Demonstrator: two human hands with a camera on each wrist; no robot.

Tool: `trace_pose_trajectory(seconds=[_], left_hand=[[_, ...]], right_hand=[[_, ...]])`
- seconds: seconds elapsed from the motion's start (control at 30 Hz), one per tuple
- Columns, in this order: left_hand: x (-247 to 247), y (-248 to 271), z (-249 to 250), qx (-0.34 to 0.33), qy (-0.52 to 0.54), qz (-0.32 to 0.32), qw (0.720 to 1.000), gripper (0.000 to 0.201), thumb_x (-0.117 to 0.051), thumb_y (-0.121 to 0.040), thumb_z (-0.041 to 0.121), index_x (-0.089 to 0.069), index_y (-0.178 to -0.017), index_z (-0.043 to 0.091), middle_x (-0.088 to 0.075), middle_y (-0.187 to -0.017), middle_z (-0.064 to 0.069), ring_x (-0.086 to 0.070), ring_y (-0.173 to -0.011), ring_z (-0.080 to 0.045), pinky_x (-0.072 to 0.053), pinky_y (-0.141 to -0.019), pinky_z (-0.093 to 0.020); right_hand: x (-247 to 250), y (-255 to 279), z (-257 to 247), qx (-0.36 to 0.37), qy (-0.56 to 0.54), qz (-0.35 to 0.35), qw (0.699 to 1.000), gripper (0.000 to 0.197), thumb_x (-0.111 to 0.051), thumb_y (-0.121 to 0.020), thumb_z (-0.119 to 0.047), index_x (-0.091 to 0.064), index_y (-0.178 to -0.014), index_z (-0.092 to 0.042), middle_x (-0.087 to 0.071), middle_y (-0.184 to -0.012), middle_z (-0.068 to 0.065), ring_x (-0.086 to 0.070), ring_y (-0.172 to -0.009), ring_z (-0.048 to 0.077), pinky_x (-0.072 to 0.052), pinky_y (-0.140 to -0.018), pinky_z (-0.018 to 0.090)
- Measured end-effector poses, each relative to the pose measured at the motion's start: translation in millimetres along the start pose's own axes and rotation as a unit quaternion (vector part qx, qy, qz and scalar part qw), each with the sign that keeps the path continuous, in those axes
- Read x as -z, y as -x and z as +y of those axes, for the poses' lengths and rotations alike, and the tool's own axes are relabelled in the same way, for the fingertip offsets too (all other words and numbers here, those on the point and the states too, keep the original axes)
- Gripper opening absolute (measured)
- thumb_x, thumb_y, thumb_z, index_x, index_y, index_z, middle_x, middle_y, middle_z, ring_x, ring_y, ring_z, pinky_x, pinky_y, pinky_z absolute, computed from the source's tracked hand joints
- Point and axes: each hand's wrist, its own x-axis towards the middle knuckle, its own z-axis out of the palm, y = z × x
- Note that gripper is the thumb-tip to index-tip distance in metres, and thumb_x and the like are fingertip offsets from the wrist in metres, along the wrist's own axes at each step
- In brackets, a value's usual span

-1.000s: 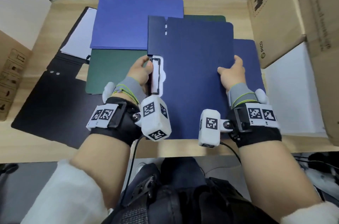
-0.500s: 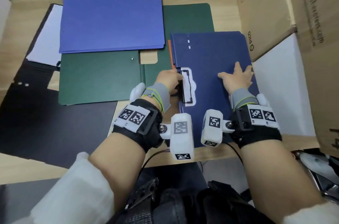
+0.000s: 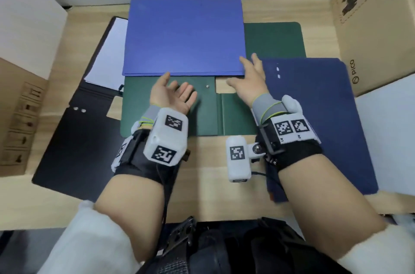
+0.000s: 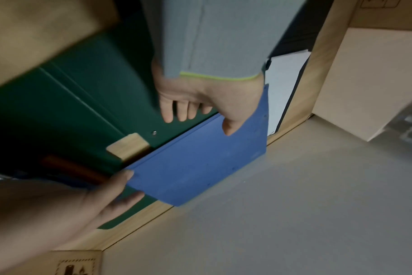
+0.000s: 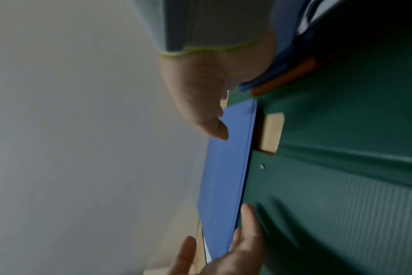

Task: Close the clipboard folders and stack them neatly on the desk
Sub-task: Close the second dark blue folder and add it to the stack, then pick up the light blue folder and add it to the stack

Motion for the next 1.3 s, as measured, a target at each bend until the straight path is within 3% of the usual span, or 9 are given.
trace_pose_trajectory(seconds=[0.1,0.37,0.5,0.67,0.77,0.9,0.97,1.13,1.3], left_hand=[[14,-7,23,-0.02,0.053,0.022,0.998,0.064,-0.039,-0.098,0.034,-0.016,-0.152,0.009,-0.031,-0.156,-0.01,-0.03,-0.146,-0.024,-0.03,-0.112,-0.042],[18,-22,45,0.005,0.079,0.015,0.997,0.062,-0.036,-0.098,0.038,-0.02,-0.152,0.012,-0.031,-0.157,-0.006,-0.028,-0.147,-0.02,-0.029,-0.112,-0.041],[24,-31,50,0.022,0.137,0.006,0.99,0.068,-0.017,-0.097,0.054,-0.03,-0.149,0.012,-0.035,-0.155,-0.006,-0.03,-0.146,-0.023,-0.028,-0.113,-0.042],[22,-33,45,0.029,0.121,0.015,0.992,0.073,-0.005,-0.097,0.053,-0.044,-0.141,0.01,-0.043,-0.15,-0.007,-0.04,-0.14,-0.023,-0.031,-0.111,-0.04],[21,-26,45,0.028,0.109,-0.01,0.994,0.07,-0.008,-0.099,0.05,-0.047,-0.135,0.005,-0.04,-0.153,-0.009,-0.04,-0.141,-0.025,-0.032,-0.112,-0.039],[17,-10,47,0.02,0.021,-0.057,0.998,0.051,-0.016,-0.1,0.046,-0.054,-0.089,0.014,-0.061,-0.129,-0.005,-0.048,-0.136,-0.021,-0.038,-0.102,-0.034],[10,-2,49,0.018,0.008,-0.081,0.997,0.043,-0.02,-0.1,0.042,-0.053,-0.087,0.017,-0.065,-0.105,-0.001,-0.048,-0.136,-0.019,-0.037,-0.101,-0.032],[-7,16,51,-0.011,0.028,-0.17,0.985,0.043,-0.023,-0.1,0.041,-0.06,-0.095,0.019,-0.075,-0.086,0.001,-0.052,-0.131,-0.015,-0.044,-0.09,-0.03],[-10,25,51,-0.059,0.027,-0.182,0.981,0.032,-0.035,-0.098,0.044,-0.053,-0.083,0.023,-0.072,-0.089,0.001,-0.064,-0.098,-0.014,-0.045,-0.092,-0.034]], right_hand=[[-36,-12,-28,0.044,0.093,-0.08,0.991,0.069,-0.055,-0.088,-0.017,-0.022,-0.149,-0.018,0.008,-0.162,0.001,0.007,-0.149,0.023,-0.001,-0.121,0.039],[-81,-33,-44,0.077,0.342,-0.171,0.921,0.073,-0.045,-0.091,-0.017,-0.004,-0.151,-0.024,0.015,-0.161,0.0,0.011,-0.149,0.018,0.004,-0.121,0.043],[-84,-34,-31,0.113,0.372,-0.133,0.912,0.069,-0.043,-0.094,-0.028,-0.003,-0.151,-0.027,0.01,-0.162,-0.001,0.005,-0.15,0.018,-0.002,-0.121,0.042],[-86,-25,-25,0.11,0.341,-0.065,0.931,0.069,-0.049,-0.092,-0.032,-0.012,-0.15,-0.029,-0.01,-0.161,-0.001,-0.011,-0.148,0.021,-0.011,-0.12,0.044],[-87,-18,-25,0.116,0.331,-0.002,0.936,0.067,-0.055,-0.088,-0.029,-0.022,-0.147,-0.031,-0.032,-0.147,0.004,-0.032,-0.134,0.027,-0.027,-0.109,0.042],[-73,-15,-35,0.122,0.283,0.063,0.949,0.057,-0.054,-0.089,-0.023,-0.034,-0.142,-0.029,-0.042,-0.129,0.008,-0.04,-0.121,0.029,-0.033,-0.097,0.04],[-64,-16,-42,0.127,0.273,0.078,0.951,0.054,-0.051,-0.09,-0.02,-0.036,-0.141,-0.029,-0.043,-0.128,0.009,-0.041,-0.12,0.031,-0.032,-0.096,0.04],[-36,-6,-56,0.146,0.175,0.097,0.969,0.041,-0.045,-0.095,-0.026,-0.048,-0.137,-0.028,-0.047,-0.123,0.013,-0.042,-0.117,0.033,-0.037,-0.098,0.042],[6,23,-91,0.256,0.174,0.194,0.931,0.03,-0.046,-0.093,-0.032,-0.068,-0.11,-0.02,-0.057,-0.109,0.011,-0.049,-0.107,0.031,-0.031,-0.083,0.034]])
